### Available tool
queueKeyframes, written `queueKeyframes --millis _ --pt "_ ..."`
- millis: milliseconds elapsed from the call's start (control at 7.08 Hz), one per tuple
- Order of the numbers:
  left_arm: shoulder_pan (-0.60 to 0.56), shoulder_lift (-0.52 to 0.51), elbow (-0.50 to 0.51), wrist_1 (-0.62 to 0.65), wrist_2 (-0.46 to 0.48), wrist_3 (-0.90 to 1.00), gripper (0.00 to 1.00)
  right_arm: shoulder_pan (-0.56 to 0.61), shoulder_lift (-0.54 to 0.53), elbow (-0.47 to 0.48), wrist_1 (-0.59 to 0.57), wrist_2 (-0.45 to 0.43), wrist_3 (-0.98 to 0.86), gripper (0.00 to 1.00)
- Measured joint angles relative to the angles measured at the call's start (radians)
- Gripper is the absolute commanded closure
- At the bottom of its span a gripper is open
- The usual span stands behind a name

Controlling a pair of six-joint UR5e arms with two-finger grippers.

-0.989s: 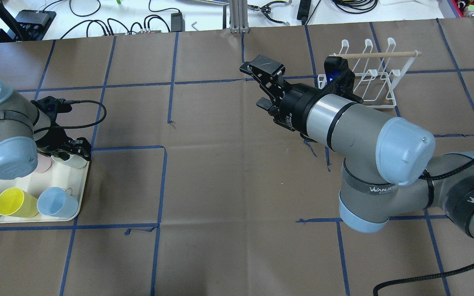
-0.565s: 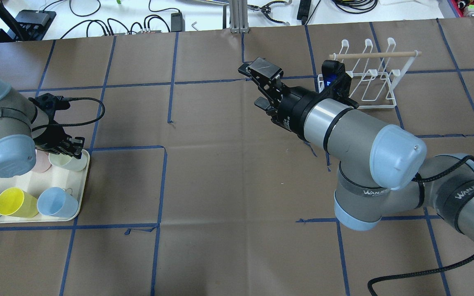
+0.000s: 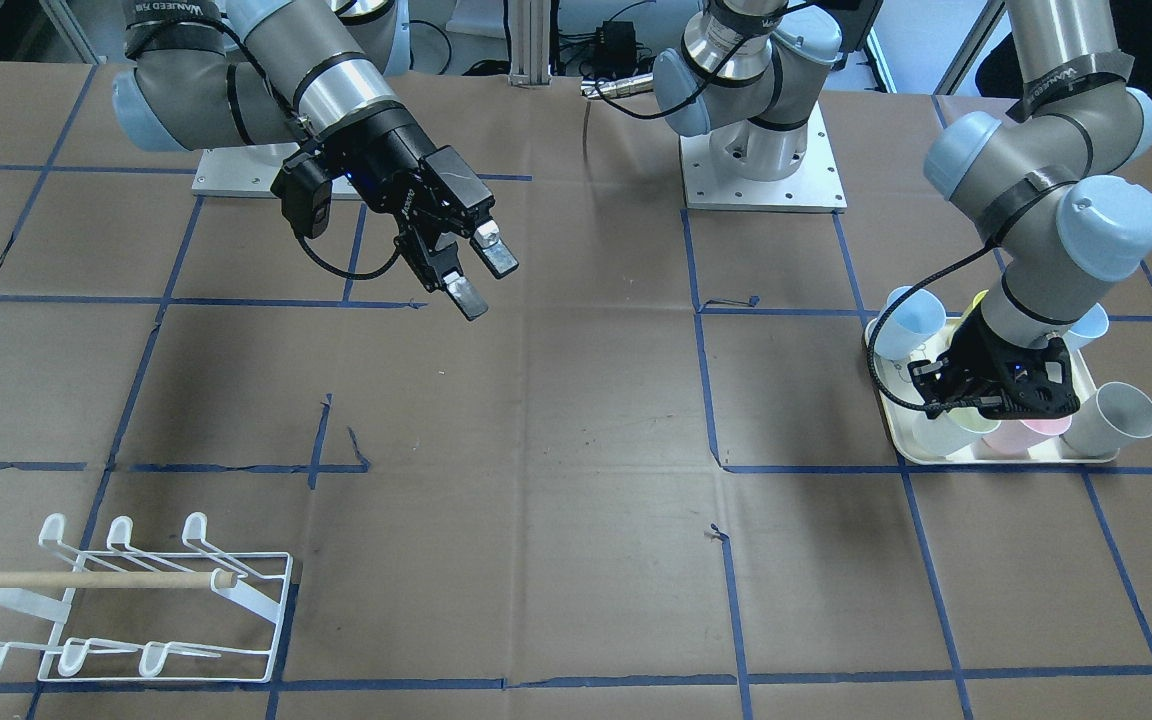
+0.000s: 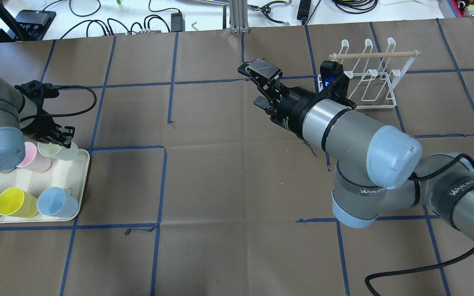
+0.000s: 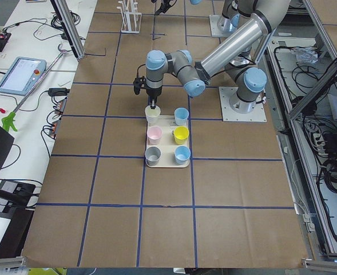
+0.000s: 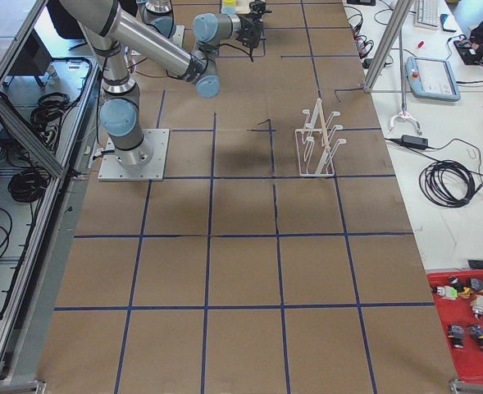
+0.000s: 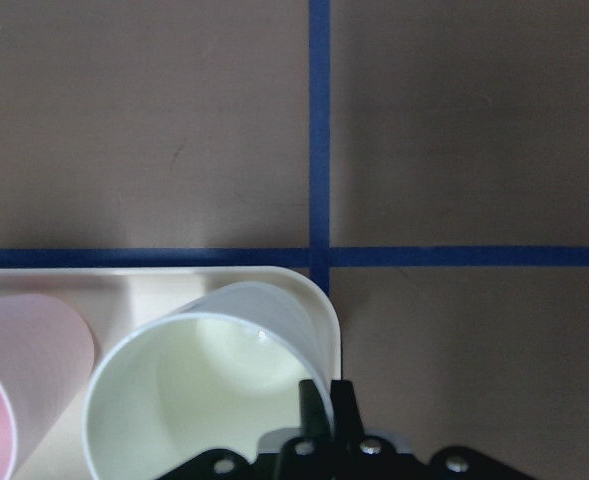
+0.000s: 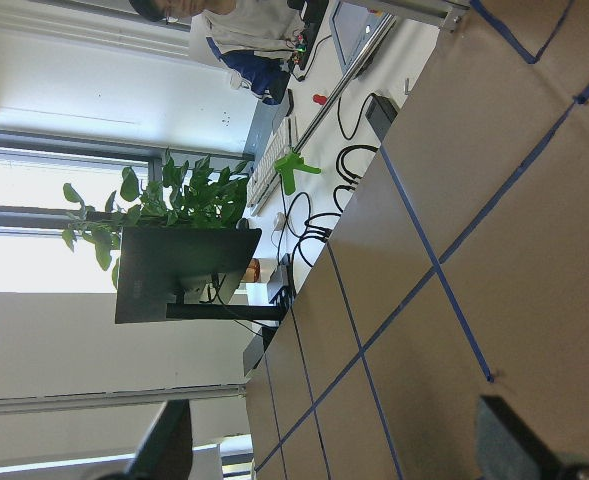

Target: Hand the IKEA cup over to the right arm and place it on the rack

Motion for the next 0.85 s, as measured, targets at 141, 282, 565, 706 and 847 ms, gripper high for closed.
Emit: queueKeyframes --millis 141,282,565,706,847 --pt "-0.002 0.022 0.049 -0.061 -0.001 0.000 1.00 0.000 0.001 0.000 -0.007 0.000 0.001 0.00" --pt "-0.003 0.026 0.146 -0.177 -0.002 -0.001 1.00 0.000 0.001 0.000 -0.010 0.000 0.001 0.00" --pt "-0.006 0.008 0.346 -0.400 -0.010 -0.002 1.00 0.000 0.001 -0.001 -0.013 0.000 0.004 0.00" --pt "-0.008 0.000 0.395 -0.447 -0.024 0.001 1.00 0.000 0.002 -0.002 -0.013 0.000 0.004 0.00" --pt "-0.013 -0.006 0.414 -0.458 -0.076 0.007 1.00 0.000 0.002 -0.002 -0.013 -0.001 0.004 0.00"
